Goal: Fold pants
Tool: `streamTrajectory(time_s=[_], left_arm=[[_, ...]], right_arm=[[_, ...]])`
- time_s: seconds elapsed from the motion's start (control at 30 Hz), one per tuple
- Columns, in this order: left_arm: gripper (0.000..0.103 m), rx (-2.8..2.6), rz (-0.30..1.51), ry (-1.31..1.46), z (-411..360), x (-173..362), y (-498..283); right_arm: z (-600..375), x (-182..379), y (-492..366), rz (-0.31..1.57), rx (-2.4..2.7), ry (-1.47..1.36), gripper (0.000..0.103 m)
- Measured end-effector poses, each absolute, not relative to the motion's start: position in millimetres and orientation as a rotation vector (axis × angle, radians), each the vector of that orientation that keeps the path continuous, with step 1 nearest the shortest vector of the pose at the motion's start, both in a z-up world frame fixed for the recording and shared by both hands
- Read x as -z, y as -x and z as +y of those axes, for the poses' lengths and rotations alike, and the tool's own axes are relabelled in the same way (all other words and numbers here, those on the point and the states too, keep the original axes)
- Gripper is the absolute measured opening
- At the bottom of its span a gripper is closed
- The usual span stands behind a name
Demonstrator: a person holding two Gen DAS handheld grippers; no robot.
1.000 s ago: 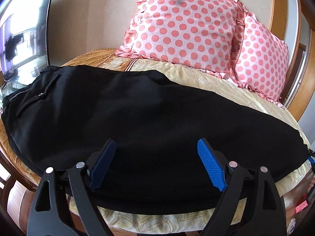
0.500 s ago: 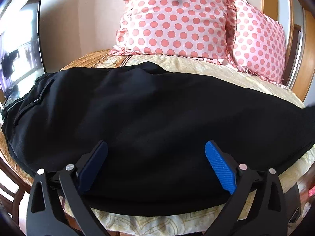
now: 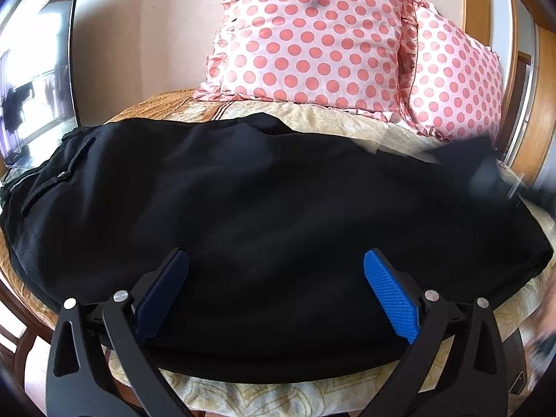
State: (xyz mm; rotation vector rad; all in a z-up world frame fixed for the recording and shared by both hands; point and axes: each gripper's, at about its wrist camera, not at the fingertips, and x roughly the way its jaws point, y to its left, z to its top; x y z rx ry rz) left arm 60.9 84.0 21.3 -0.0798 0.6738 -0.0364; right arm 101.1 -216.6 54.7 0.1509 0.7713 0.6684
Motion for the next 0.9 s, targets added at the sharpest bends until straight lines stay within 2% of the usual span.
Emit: streamTrajectory(time_s=[0.1,0.27,0.53,0.57,0.6,0.67,0.9], left_arm=[[0.101,0.048,0.673,0.083,85,-21,-60],[0.101,0.051,0.667,0.092,86,-22,-60],[0.101,0.07,0.64,0.28,119,-41,-50],[0.101,0.051,0.625,0.314,132,-47,-46],[0.101,0.031,0.614,0.331,141,-51,-42],[0.101,-0.034,0.578,0.358,165,-61,-32],[0.101,-0.246,0.511,0.407,230,-77,-7]], right_arm=[[-210,-34,-103,0.831,-0.667,-0.18,0.006],[-216,-61,-95,0.713,-0.681,-0.232,0.006],[-165,-36,-69,0.745,-0.706,0.077,0.007],[-163,-34,-65,0.743,-0.703,0.111,0.011],[-160,-33,-60,0.742,-0.715,0.152,0.022],[-157,-37,-51,0.729,-0.761,0.192,0.032],[-165,-60,-63,0.645,-0.724,0.085,0.032]])
